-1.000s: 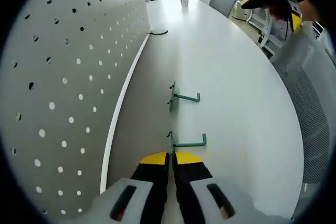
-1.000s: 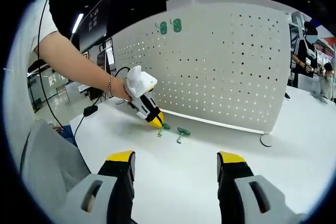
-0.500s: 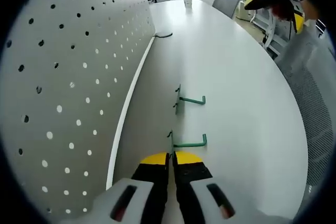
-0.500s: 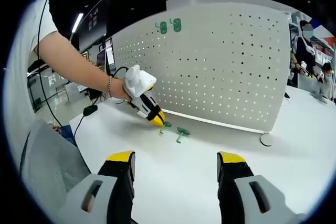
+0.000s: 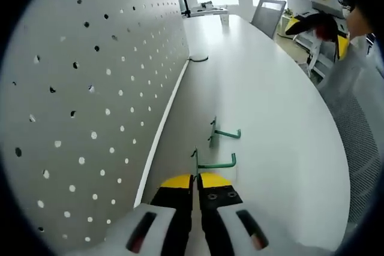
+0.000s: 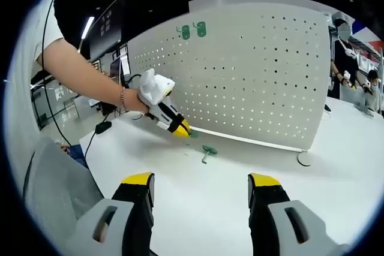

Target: Insert the hook assembly into the mounting plate slot until the hook locks in place.

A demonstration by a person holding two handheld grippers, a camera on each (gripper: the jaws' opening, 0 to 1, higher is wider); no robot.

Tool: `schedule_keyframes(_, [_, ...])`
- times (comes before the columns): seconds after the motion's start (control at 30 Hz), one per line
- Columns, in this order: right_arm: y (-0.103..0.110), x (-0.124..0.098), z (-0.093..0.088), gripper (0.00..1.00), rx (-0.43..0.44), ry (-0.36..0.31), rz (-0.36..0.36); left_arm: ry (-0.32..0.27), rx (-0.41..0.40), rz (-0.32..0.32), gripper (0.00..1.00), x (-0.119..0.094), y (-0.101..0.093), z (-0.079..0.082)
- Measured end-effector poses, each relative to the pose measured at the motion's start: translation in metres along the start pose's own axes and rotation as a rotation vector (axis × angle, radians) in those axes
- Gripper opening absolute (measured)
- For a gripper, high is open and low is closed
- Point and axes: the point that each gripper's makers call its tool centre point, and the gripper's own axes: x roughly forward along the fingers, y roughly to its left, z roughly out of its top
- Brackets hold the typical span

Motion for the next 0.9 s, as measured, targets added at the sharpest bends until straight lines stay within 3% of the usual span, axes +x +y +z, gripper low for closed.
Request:
schedule_keyframes(0.1, [0.000, 0.000, 0.001, 0.61, 0.001, -0.006, -0.001, -0.045, -0.006, 0.022, 0.03, -0.005, 0.001, 0.007])
schedule_keyframes(0.57, [0.001, -0.003, 0.004, 0.61, 0.007, -0.030, -0.005, -0.151, -0.026, 0.081, 0.03, -0.025, -0.002, 0.031])
schedule_keyframes(0.9, [0.005, -0.004, 0.011, 0.61, 0.004, -0.052, 0.004, -0.237, -0.088, 0.128, 0.03, -0.044, -0.003, 0.046])
